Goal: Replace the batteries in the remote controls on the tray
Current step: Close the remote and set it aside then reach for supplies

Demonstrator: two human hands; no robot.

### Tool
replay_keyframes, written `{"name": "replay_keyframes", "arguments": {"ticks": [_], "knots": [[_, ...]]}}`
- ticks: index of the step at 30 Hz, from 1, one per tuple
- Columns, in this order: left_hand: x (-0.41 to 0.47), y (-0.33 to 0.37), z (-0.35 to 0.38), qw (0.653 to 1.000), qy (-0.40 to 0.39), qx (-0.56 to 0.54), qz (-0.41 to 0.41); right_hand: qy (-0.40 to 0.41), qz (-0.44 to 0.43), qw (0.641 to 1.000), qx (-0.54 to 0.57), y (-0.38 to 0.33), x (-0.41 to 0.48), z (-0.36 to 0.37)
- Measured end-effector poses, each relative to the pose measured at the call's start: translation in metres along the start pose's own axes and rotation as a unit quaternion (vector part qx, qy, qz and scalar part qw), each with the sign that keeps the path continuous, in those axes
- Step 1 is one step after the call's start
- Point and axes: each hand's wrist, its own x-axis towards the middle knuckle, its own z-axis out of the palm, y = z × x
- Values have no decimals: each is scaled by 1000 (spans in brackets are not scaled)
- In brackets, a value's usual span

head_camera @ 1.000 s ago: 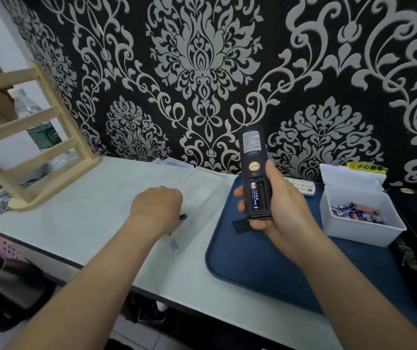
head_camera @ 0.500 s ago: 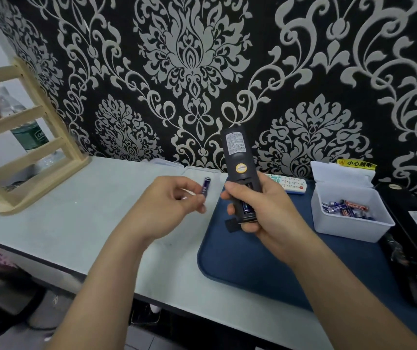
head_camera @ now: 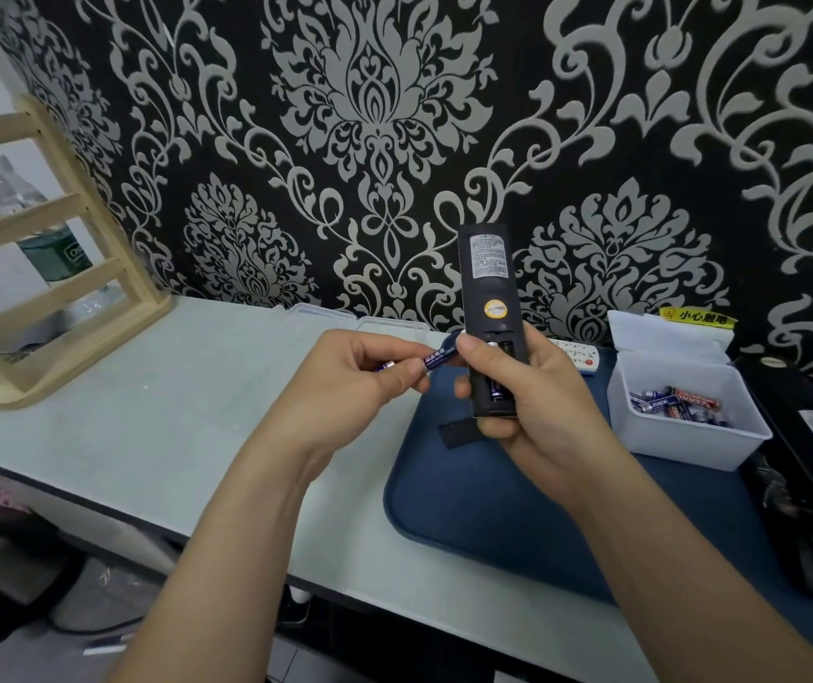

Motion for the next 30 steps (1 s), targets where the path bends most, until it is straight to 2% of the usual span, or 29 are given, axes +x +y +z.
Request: {"name": "replay_keyframes", "arguments": {"ticks": [3,8,13,14,16,18,19,21,23,25,27,30], "knots": [[0,-1,-2,1000,20,-7,13,0,6,1000,-1,0,0,-1],[-1,3,-3,994,68,-83,24,-7,7,1000,-7,-1,0,-2],[-5,9,-4,992,79,-81,47,-12,11,1000,-10,0,-1,1],[-4,10,-8,989,107,-75,67,-10,11,1000,-5,-1,-1,1],[1,8,-24,970,217,-42,101,-5,10,1000,1,-1,0,0],[8,-2,-46,946,314,19,74,-2,9,1000,3,0,0,-1],[10,-11,-55,946,317,63,31,-1,9,1000,4,0,0,-1],[14,-28,-64,962,202,171,-70,0,15,1000,6,1,0,-1],[20,-42,-63,946,69,290,-131,-1,18,1000,5,1,-1,-1],[27,-44,-61,894,25,417,-163,-6,20,1000,4,1,-1,1],[33,-40,-52,832,16,531,-161,-4,22,1000,2,1,-1,2],[29,-34,-33,787,-30,591,-172,-6,28,1000,-8,1,-3,2]]}}
